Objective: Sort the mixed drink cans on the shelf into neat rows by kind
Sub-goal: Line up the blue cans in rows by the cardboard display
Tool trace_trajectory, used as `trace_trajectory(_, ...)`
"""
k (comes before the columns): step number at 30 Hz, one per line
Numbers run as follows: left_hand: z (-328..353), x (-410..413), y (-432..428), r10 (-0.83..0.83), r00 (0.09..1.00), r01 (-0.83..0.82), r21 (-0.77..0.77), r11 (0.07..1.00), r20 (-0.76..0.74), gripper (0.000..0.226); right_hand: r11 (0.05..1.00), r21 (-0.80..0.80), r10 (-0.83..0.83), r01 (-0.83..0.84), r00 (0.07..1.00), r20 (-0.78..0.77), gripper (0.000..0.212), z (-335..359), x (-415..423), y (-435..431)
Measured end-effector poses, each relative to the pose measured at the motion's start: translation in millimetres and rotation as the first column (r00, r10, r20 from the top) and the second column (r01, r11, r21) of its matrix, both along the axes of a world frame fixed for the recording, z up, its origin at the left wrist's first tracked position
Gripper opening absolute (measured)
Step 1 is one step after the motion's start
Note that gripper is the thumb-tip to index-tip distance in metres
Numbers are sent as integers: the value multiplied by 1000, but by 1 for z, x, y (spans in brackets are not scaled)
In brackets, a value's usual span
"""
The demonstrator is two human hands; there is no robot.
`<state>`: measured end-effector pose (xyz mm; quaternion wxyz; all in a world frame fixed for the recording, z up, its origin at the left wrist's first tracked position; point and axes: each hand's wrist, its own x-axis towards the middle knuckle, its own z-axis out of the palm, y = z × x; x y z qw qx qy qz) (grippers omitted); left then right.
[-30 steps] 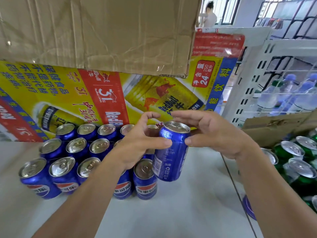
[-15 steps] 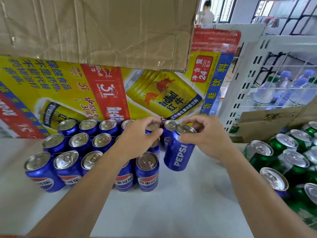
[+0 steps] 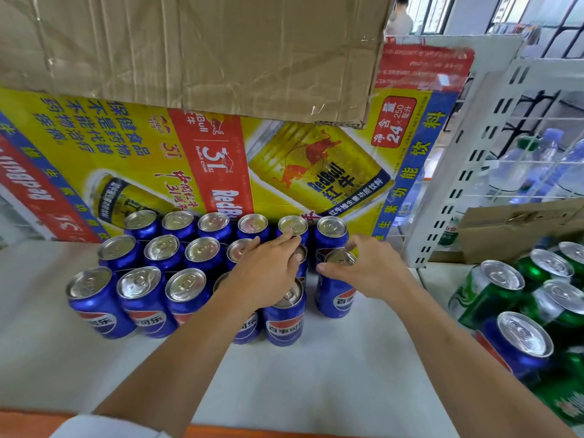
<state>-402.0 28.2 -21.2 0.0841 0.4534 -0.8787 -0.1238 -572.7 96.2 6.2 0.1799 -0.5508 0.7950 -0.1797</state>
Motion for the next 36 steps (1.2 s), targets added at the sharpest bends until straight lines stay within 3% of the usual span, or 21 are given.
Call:
trace_trajectory(2, 0, 0, 0, -4, 1000, 4, 0, 1000, 6, 47, 998, 18, 56, -56, 998, 32, 53, 0, -2, 3)
trace_trajectory(4, -1, 1, -1, -4, 1000, 4, 5, 1000, 3, 47, 995, -2, 102, -103, 982, 161, 39, 0, -5, 4)
trace_trajectory(8, -1, 1, -1, 10, 1000, -10, 6, 1000, 16, 49, 994, -108, 34, -4, 960, 277, 23, -7, -4, 3)
trace_trajectory(15, 2, -1, -2, 21, 1000, -21, 39, 999, 4, 49, 957, -276, -2, 94, 948, 317, 38, -13, 6, -3)
trace_trajectory(22, 4, -2, -3, 42, 999, -40, 72, 997, -16, 45, 949, -309, 22, 59, 968, 251, 29, -33, 9, -18)
trace_trajectory(26, 6, -2, -1, 42, 999, -40, 79, 996, -29, 46, 961, -269, -2, 71, 969, 248, 52, -39, 7, -20)
trace_trajectory(30, 5, -1, -1, 36, 999, -34, 70, 997, -27, 47, 973, -226, 14, 42, 970, 243, 50, -34, 4, -15)
trace_trajectory(33, 4, 1, -3, 23, 999, -21, 79, 997, -28, 47, 987, -158, 48, -29, 992, 117, 52, -29, -6, -6)
trace_trajectory(36, 5, 1, -4, 11, 1000, -10, 76, 997, -18, 46, 989, -149, -5, 5, 1000, -4, 47, -20, -30, 6)
